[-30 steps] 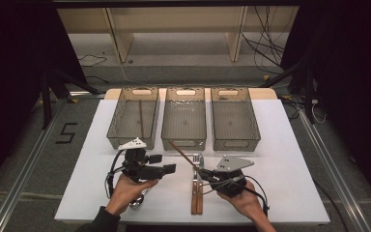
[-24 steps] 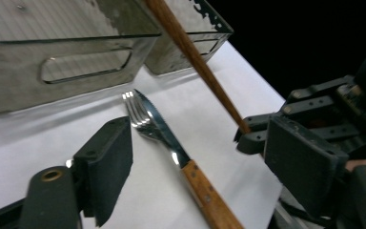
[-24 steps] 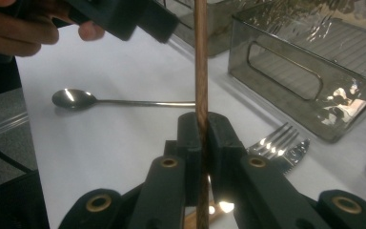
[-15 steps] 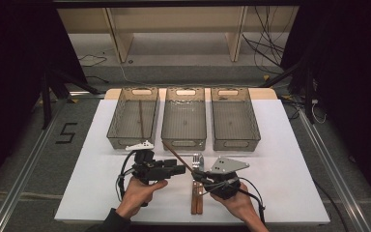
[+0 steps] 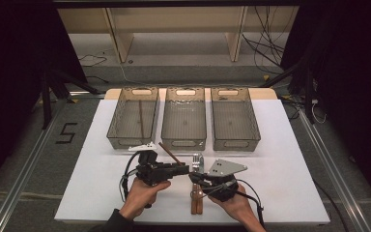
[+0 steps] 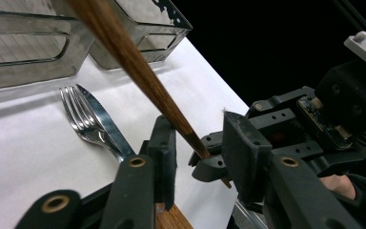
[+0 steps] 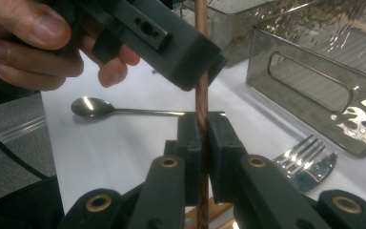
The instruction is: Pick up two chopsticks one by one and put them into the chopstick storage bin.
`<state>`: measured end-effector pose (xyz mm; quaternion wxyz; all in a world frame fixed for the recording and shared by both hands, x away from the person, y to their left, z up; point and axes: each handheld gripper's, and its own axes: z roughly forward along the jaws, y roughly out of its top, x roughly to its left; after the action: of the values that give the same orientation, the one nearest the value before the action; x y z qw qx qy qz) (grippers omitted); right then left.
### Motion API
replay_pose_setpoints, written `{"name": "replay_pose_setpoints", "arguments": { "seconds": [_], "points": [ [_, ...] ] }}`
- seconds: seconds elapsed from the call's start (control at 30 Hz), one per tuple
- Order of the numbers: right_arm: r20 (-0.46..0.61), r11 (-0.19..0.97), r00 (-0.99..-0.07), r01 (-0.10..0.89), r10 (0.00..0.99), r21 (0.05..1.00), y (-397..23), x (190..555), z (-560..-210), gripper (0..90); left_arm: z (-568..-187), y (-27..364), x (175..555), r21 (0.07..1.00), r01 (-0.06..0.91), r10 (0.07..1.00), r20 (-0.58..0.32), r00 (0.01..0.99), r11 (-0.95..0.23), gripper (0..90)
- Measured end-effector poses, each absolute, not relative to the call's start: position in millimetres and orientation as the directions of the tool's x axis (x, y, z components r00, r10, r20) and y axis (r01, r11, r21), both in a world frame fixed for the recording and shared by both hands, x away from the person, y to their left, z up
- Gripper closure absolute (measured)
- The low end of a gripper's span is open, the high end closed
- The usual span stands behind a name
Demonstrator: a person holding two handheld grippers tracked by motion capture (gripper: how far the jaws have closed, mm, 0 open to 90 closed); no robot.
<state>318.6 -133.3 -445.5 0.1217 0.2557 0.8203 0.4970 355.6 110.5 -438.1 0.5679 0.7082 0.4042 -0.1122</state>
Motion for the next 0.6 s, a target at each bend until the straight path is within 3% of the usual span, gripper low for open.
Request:
{"name": "replay_pose_setpoints", "arguments": {
  "seconds": [0.6],
  "points": [
    [0.07, 0.349, -0.853, 0.285, 0.517, 0.893, -132.6, 316.2, -446.7, 84.4, -439.2, 114.6, 356.4, 0.686, 0.727, 0.372, -0.676, 0.636, 0.004, 84.0]
  ]
}}
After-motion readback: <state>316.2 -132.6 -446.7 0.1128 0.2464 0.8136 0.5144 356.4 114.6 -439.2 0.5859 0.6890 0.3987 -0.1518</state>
